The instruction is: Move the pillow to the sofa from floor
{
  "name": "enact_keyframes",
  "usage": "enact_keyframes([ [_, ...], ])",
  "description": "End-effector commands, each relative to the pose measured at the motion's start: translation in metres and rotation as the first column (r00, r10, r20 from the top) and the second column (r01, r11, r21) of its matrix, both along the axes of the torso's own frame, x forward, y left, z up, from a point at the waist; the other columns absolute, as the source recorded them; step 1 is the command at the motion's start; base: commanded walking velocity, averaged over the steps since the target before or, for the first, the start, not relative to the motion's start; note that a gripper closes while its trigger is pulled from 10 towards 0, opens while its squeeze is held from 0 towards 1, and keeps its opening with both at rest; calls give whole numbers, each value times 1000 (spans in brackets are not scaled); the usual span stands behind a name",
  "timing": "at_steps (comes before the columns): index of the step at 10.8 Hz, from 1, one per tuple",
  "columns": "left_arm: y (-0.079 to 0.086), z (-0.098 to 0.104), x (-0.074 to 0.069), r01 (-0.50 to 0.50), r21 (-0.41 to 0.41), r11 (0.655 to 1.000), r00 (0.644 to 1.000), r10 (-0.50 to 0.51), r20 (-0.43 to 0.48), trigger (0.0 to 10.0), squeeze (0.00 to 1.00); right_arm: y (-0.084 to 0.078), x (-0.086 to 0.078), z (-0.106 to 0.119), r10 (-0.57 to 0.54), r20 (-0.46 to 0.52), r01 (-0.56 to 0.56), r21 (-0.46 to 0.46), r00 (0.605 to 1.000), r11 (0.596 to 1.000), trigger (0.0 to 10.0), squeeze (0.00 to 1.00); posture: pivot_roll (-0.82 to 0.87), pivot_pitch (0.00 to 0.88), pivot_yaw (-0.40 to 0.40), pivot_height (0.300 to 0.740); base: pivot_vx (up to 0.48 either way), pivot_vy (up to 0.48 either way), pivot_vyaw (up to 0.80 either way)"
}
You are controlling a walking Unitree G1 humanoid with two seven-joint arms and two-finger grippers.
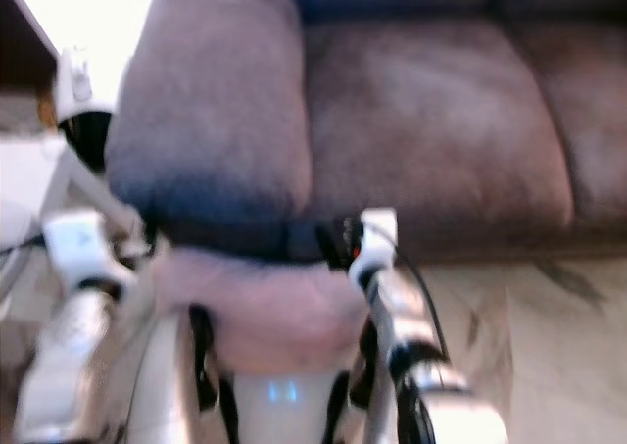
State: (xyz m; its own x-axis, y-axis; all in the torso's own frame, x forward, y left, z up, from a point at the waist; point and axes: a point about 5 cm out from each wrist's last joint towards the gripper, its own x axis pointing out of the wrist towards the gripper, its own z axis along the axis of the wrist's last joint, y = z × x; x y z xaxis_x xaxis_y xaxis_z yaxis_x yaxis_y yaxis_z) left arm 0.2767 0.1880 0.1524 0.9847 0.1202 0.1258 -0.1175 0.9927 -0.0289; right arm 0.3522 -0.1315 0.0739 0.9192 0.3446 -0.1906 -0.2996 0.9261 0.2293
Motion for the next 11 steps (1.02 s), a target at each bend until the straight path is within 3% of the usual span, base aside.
enact_keyframes([
  [1, 3, -2, -4, -3, 2, 1000, 1000, 3, -3, 10000, 0, -6, -5, -9, -27, -38, 27, -7, 999, 1000, 10000, 0, 198, 318, -25, 488, 0, 0, 0],
  [5, 4, -2, -5, 1, 2, 1000, 1000, -1, -7, 10000, 0, -14, -13, -19, -76, -71, 77, 7, 995, 997, 10000, 0, 196, 323, -23, 488, 0, 0, 0],
  [9, 5, -3, -5, -2, 3, 1000, 1000, 2, -12, 10000, 0, -33, -25, -30, -136, -152, 141, 20, 979, 990, 10000, 0, 189, 329, -27, 488, 0, 0, 0],
  [10, 4, -4, -4, 0, 1, 1000, 1000, 0, -15, 10000, 0, -46, -31, -33, -253, -298, 283, 64, 921, 957, 10000, 0, 178, 329, -30, 488, 0, 0, 0],
  [11, 3, -4, -3, 3, -1, 1000, 1000, -3, -14, 10000, 0, -46, -32, -31, -245, -330, 296, 111, 911, 949, 10000, 529, 174, 328, -31, 488, 0, 0, 0],
])
